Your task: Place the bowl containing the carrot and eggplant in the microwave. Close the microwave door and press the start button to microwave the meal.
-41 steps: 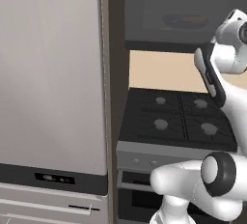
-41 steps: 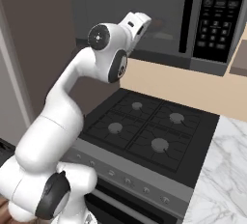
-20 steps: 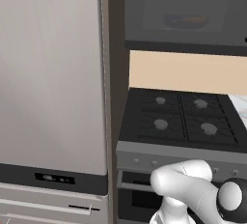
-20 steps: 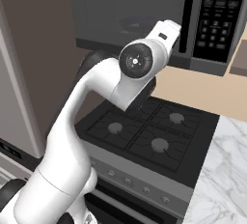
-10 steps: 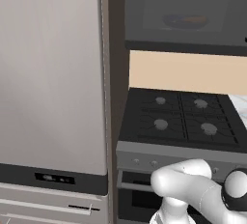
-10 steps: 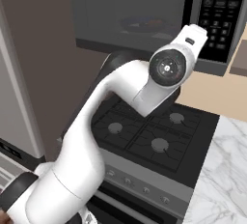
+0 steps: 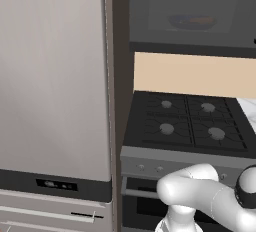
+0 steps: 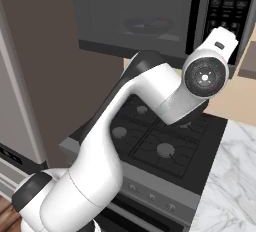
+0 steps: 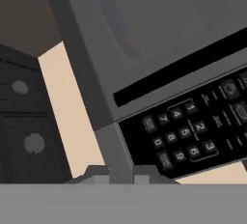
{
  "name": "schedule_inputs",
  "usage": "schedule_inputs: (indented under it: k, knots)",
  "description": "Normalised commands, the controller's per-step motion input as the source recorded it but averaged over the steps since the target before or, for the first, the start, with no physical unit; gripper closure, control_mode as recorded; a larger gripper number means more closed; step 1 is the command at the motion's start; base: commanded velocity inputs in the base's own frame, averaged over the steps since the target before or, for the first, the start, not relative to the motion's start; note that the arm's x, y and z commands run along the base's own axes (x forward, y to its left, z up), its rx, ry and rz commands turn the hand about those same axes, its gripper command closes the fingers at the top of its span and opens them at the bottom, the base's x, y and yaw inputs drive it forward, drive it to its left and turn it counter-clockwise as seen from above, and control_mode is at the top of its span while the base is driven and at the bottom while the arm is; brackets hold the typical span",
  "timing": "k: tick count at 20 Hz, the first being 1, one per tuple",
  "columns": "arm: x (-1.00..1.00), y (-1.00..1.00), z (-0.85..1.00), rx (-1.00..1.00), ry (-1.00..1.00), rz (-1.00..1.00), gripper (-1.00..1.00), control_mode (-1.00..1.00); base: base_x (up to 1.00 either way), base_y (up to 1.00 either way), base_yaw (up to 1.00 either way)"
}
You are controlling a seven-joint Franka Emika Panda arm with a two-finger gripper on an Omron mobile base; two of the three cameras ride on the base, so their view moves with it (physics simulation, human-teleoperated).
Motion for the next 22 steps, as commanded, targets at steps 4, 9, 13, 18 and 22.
schedule_inputs:
  k: [4, 9, 13, 18, 22]
  knots:
    - [0.01, -0.09, 0.0, 0.01, -0.11, 0.11, 1.0, -1.0, 0.0, 0.0, 0.0]
    - [0.06, -0.08, 0.0, 0.0, -0.11, 0.1, 1.0, -1.0, 0.0, 0.0, 0.0]
    - [0.27, -0.1, 0.0, 0.0, -0.01, 0.02, 1.0, -1.0, 0.0, 0.0, 0.0]
    - [0.36, -0.02, 0.0, 0.0, 0.0, 0.0, 1.0, -1.0, 0.0, 0.0, 0.0]
    - [0.37, -0.08, 0.0, 0.0, 0.0, 0.0, 1.0, -1.0, 0.0, 0.0, 0.0]
